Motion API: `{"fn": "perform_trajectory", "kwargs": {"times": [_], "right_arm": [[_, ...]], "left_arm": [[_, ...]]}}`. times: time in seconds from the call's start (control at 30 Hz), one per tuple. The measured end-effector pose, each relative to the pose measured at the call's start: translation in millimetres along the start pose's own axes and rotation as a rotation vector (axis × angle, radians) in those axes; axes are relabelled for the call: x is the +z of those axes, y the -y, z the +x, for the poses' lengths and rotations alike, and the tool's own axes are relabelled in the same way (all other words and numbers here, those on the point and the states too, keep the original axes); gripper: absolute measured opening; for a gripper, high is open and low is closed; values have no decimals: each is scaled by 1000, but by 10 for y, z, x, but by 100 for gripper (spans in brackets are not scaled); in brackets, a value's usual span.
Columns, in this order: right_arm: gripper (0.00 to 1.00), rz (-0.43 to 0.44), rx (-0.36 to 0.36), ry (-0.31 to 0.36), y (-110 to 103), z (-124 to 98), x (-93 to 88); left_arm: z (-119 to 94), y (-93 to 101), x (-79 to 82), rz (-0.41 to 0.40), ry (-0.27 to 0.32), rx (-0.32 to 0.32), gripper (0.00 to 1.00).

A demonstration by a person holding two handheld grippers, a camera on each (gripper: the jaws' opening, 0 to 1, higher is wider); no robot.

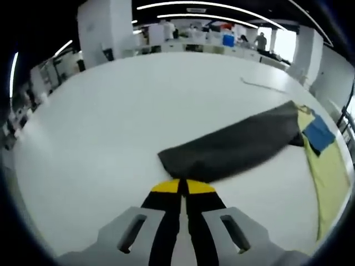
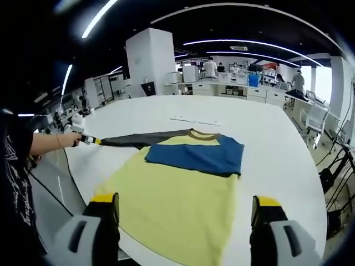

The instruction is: Fold the garment on the visible template until the final outline fits inside the template.

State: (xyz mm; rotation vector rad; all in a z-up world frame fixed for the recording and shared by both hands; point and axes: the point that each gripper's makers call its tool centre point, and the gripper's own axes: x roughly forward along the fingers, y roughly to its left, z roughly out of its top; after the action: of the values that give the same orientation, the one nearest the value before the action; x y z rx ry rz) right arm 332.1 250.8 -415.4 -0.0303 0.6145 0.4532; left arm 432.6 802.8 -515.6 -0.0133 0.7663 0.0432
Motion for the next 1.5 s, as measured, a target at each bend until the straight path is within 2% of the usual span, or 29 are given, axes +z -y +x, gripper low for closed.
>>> {"fn": "perform_trajectory", "kwargs": {"times": [0.17, 0.3, 0.43, 0.5, 0.63, 0.8, 0.9, 0.93, 0.97, 1.13, 1.27, 1.33, 1.37, 1.5], "right_arm": [[100, 6, -1, 4, -13, 6, 13], [100, 9, 0, 5, -10, 15, 11], [100, 15, 2, 4, -18, 30, 0], [100, 18, 5, 1, -31, 46, -12], [100, 18, 13, 2, -55, 66, -5], [100, 25, 13, 3, -46, 72, -5], [100, 30, 8, 7, -37, 57, -8], [100, 32, 6, 7, -30, 48, -13], [100, 32, 4, 6, -26, 43, -18], [100, 39, -1, 2, -12, 24, -55], [100, 39, -2, -2, -14, 26, -68], [100, 38, -1, -3, -16, 27, -69], [100, 37, -1, -3, -19, 27, -68], [100, 33, -1, 1, -13, 15, -48]], "left_arm": [[-2, 35, -31, -24, -18, 1, 0], [-34, 17, -79, -48, -28, 13, 8], [-64, -25, -94, -81, -16, -11, 14], [-38, -90, -114, -98, -18, -20, 13], [4, -69, -100, -150, -16, -32, 14], [41, -113, -161, -179, -44, -4, 13], [54, -69, -218, -209, -66, -2, 12], [61, -93, -170, -211, -38, 16, 11], [64, -66, -201, -220, -61, 7, 12], [107, -89, -185, -288, -50, 31, 9], [100, -55, -173, -251, -43, 21, 7], [79, -33, -167, -260, -36, 17, 2], [60, -58, -158, -242, -35, 31, 1], [45, -79, -107, -207, -35, 22, 0]]}}
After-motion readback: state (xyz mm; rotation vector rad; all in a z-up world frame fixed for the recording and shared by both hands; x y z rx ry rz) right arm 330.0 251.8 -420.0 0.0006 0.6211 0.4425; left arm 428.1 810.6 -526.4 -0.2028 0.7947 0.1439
